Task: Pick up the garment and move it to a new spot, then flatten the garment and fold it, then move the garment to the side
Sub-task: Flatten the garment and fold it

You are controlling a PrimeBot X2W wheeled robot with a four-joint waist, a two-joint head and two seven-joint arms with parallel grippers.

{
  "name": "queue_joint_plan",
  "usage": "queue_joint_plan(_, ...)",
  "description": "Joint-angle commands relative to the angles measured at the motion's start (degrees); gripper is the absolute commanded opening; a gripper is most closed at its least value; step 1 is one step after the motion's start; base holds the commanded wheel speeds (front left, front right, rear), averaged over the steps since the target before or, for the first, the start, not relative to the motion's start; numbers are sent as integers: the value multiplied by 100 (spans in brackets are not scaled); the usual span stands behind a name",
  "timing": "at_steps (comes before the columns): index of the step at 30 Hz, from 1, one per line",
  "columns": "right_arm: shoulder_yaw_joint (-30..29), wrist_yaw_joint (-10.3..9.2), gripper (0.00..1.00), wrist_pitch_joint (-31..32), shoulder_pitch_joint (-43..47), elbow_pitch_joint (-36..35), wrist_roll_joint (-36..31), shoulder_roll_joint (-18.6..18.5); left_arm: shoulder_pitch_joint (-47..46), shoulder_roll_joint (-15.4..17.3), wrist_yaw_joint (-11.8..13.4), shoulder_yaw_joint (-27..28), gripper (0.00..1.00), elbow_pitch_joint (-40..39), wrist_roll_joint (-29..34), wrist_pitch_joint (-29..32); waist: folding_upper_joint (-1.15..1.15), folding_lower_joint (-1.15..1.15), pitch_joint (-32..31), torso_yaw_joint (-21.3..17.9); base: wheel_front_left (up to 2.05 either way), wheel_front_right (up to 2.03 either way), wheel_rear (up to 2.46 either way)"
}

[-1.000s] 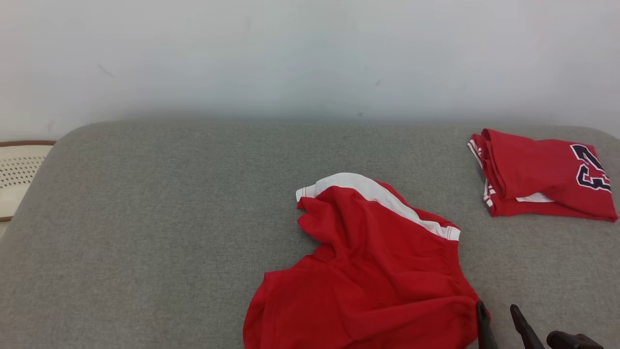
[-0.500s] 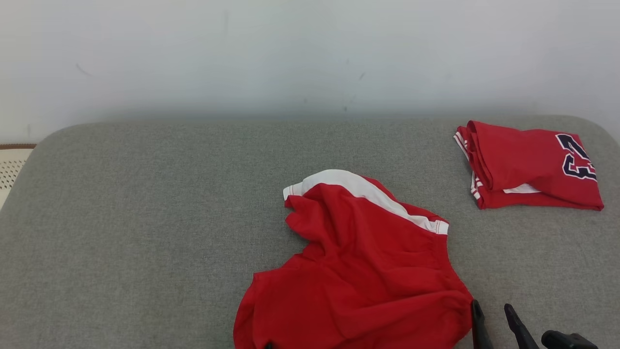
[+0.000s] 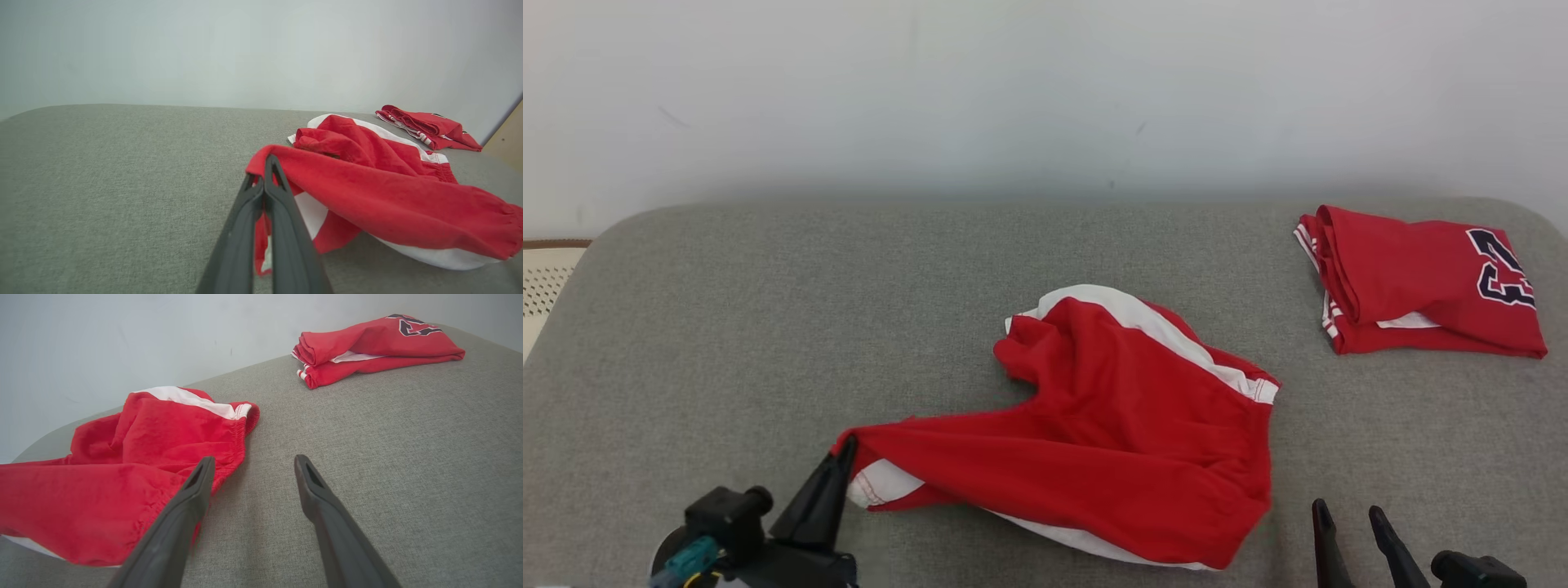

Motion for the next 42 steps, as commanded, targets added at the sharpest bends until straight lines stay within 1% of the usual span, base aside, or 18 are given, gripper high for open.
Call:
queue_joint_plan(1, 26, 1, 100, -42, -95, 30, 45, 4, -56, 96, 13, 76, 0, 7, -98, 9, 0, 0, 9, -28, 0, 0, 0)
queue_joint_plan(4, 42, 1, 100, -28, -129, 91, 53, 5, -13, 317, -1, 146, 0, 242, -51, 42, 0, 0, 32, -85, 0, 0, 0)
queue_joint_plan(7, 36, 1, 100, -16, -212, 151, 42, 3, -51, 391, -45, 159, 0, 559, -124, -40, 0, 0, 53, -114, 0, 0, 0)
queue_joint_plan(12, 31, 1, 100, -12, -217, 240, 36, 4, -156, 331, -116, 58, 0, 1067, -243, -213, 0, 0, 74, -110, 0, 0, 0)
queue_joint_plan(14, 32, 1, 100, -29, -207, 241, 49, 4, -199, 290, -114, 47, 93, 1193, -233, -285, 0, 0, 81, -76, 0, 0, 0)
queue_joint_plan(15, 22, 1, 100, -37, -192, 244, 55, 4, -194, 253, -113, 55, 100, 1229, -229, -294, 0, 0, 81, -49, 0, 0, 0)
queue_joint_plan(17, 20, 1, 100, -34, -180, 246, 56, 5, -128, 194, -92, 80, 100, 1230, -187, -332, 0, 0, 81, 5, 0, 0, 0)
queue_joint_plan(20, 11, 1, 100, -34, -187, 261, 57, 3, 44, 100, -22, 229, 100, 1000, -148, -361, 0, 0, 73, 90, 0, 0, 0)
queue_joint_plan(23, 15, 1, 100, -37, -195, 255, 63, 3, 340, -47, 70, 544, 100, 454, -96, -359, 0, 0, 56, 166, 0, 0, 0)
queue_joint_plan(30, 68, 1, 100, 42, -123, 289, 102, 4, 1026, -355, 234, 1127, 100, -708, 281, -358, 0, 0, -3, 329, 0, 0, 0)
queue_joint_plan(36, 249, 1, 100, 407, -81, 430, 289, 3, 1315, -564, 234, 1365, 100, -1216, 483, -358, 0, 0, -64, 444, 0, 0, 0)
queue_joint_plan(42, 433, 1, 100, 600, -25, 475, 534, 4, 1402, -668, 188, 1412, 100, -1321, 576, -358, 0, 0, -88, 545, 0, 0, 0)
